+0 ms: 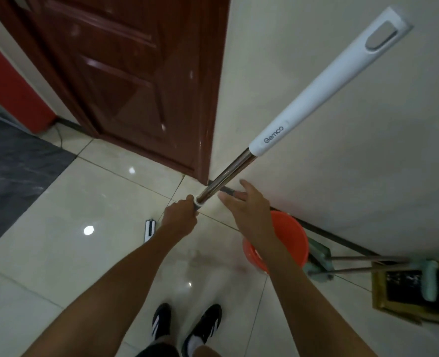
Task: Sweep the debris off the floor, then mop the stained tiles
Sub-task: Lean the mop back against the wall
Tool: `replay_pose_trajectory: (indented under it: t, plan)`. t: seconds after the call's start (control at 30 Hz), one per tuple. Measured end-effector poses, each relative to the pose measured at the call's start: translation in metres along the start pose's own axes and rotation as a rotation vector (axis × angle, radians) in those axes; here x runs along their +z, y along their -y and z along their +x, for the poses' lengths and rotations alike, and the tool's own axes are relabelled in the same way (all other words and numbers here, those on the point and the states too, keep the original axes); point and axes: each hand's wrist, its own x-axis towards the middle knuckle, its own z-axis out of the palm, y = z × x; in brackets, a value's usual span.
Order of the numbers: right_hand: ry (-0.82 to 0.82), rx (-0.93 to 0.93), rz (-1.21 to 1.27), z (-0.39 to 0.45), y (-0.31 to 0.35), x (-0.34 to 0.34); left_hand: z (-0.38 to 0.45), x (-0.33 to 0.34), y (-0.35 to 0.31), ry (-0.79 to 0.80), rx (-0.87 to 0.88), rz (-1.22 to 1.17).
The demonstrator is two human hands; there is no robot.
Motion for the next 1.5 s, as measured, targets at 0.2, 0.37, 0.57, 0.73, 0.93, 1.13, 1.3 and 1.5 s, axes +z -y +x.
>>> replay_pose_trajectory:
  t: [0.2,0.37,0.57,0.73,0.93,1.13,1.3,1.5]
  plan:
    - [-0.15,-0.111,0.167,0.03,0.042,0.035,0.015,-0.023,-0.003,-0.05,-0.008,0.008]
    - [-0.308,-0.181,0.213,0.047,0.08,0.045,0.036,-0.049,-0.014,-0.075,0.022,-0.127]
    - [-0.383,-0.236,0.204,0.069,0.108,0.034,0.071,-0.072,-0.033,-0.035,0.103,-0.207]
    - [-0.407,-0.294,0.159,0.101,0.105,0.002,0.102,-0.074,-0.07,-0.004,0.128,-0.357]
    - [-0.412,-0.382,0.145,0.149,0.091,-0.045,0.141,-0.072,-0.123,-0.029,0.125,-0.391]
    - [-0.298,-0.376,0.166,0.208,0.084,-0.09,0.185,-0.068,-0.169,-0.019,-0.019,-0.463]
    - [-0.173,-0.366,0.189,0.244,0.068,-0.107,0.216,-0.06,-0.184,0.016,-0.123,-0.48]
    - [-0.216,-0.332,0.207,0.278,0.068,-0.12,0.236,-0.065,-0.199,-0.051,-0.142,-0.561]
